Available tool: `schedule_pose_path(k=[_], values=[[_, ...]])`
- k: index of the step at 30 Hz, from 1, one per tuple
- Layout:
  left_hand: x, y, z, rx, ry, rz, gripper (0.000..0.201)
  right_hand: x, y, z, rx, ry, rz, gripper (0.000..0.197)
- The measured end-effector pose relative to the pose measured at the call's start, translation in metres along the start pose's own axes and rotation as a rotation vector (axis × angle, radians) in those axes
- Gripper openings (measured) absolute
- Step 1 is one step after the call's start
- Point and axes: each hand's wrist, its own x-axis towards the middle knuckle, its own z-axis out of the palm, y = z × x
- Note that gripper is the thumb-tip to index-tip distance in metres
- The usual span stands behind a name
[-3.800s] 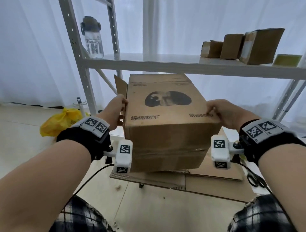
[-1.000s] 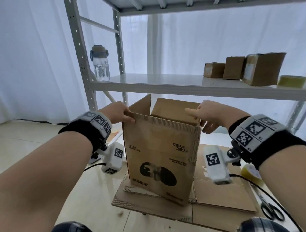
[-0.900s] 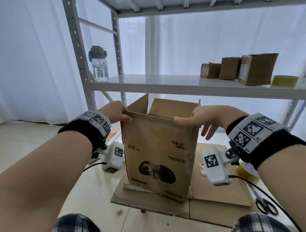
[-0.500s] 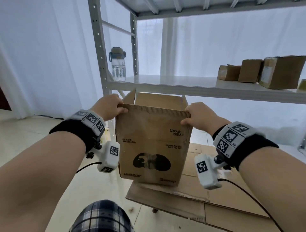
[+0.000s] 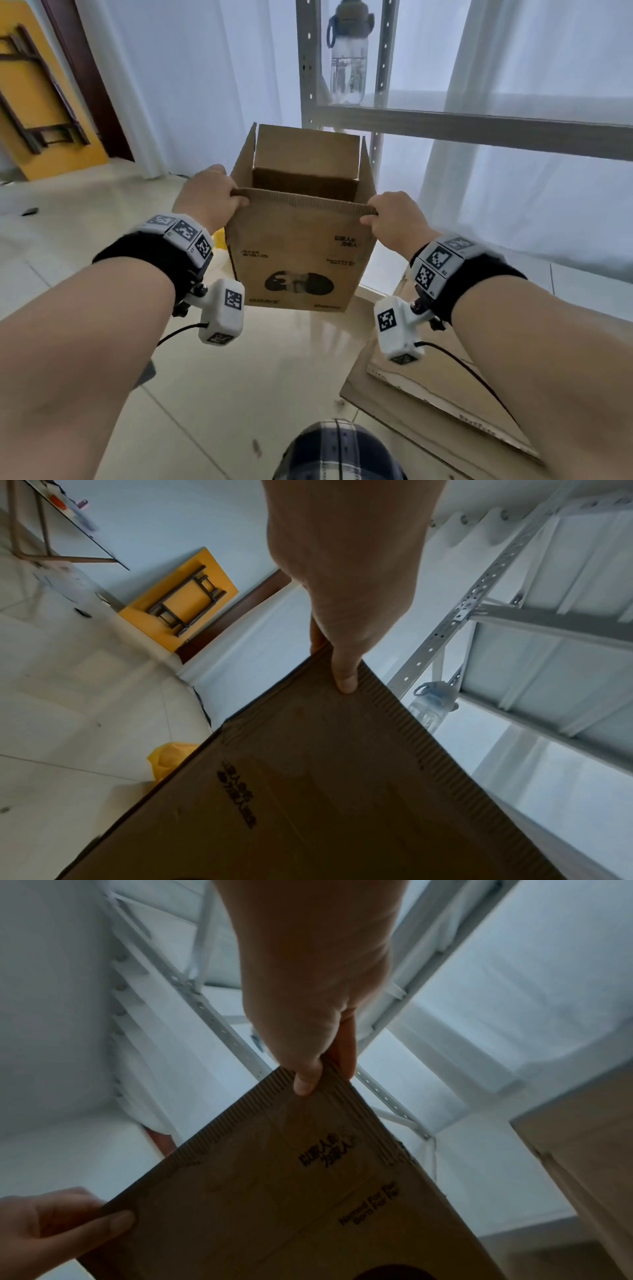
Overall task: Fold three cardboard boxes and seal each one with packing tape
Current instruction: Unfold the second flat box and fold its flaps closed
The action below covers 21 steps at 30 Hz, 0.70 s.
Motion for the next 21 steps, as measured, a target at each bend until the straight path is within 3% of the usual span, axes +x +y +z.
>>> schedule_pose_path(k=[7, 12, 15, 17, 19, 21], values=[[0.001, -0.018, 0.100, 0.066, -0.188, -0.058, 0.031, 0.007, 0.043, 0.104, -0.029, -0.212, 0.050, 0.023], [0.007, -0.021, 0.186, 0.033, -0.348, -0.076, 0.031, 0.007, 0.075, 0.149, -0.053, -0.376, 0.104, 0.022], [0.031, -0.020, 0.220, -0.006, -0.336, -0.180, 0.032, 0.024, 0.087, 0.161, 0.012, -0.354, 0.082, 0.026], [0.048, -0.022, 0.233, 0.010, -0.353, -0.226, 0.034, 0.034, 0.083, 0.170, 0.053, -0.413, 0.014, 0.032], [0.063, -0.028, 0.249, 0.022, -0.356, -0.256, 0.038, 0.038, 0.075, 0.183, 0.128, -0.505, -0.008, 0.028], [0.069, -0.026, 0.264, -0.016, -0.382, -0.331, 0.046, 0.038, 0.069, 0.197, 0.192, -0.484, -0.022, 0.024]])
